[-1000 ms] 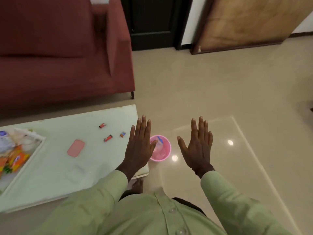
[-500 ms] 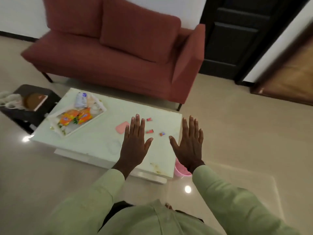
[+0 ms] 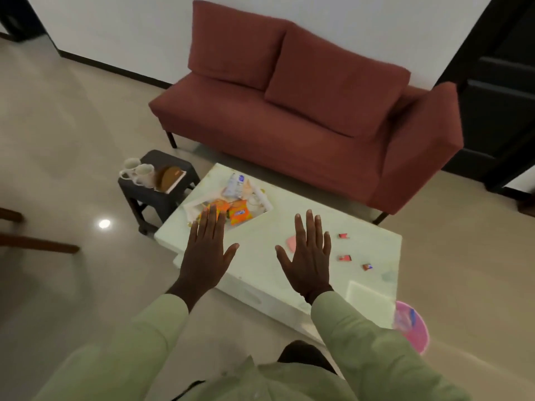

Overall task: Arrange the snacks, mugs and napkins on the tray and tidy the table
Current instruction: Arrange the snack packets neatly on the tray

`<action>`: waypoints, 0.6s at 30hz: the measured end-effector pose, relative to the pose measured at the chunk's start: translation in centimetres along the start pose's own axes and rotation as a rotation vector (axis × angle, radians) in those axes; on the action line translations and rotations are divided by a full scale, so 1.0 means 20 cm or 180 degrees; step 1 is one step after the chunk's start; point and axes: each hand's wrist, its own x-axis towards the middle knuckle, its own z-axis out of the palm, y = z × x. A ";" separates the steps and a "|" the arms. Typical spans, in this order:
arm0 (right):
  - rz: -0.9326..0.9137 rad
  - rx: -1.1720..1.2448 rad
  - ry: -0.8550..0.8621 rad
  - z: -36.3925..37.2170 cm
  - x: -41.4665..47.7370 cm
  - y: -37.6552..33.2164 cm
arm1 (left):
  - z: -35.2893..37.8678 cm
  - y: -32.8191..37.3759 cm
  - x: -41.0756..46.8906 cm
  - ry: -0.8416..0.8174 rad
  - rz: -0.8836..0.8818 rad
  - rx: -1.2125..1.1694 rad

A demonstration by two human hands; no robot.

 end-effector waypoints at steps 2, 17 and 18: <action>0.0014 -0.0005 -0.0048 0.07 0.05 -0.11 | -0.02 -0.14 0.05 -0.0062 -0.0019 0.0004; -0.0006 -0.0118 -0.0428 0.46 0.74 -0.46 | 0.09 -0.77 0.77 -0.0315 0.0000 -0.0208; 0.0017 -0.0116 -0.0446 0.48 0.79 -0.49 | 0.09 -0.81 0.81 -0.0372 0.0004 -0.0239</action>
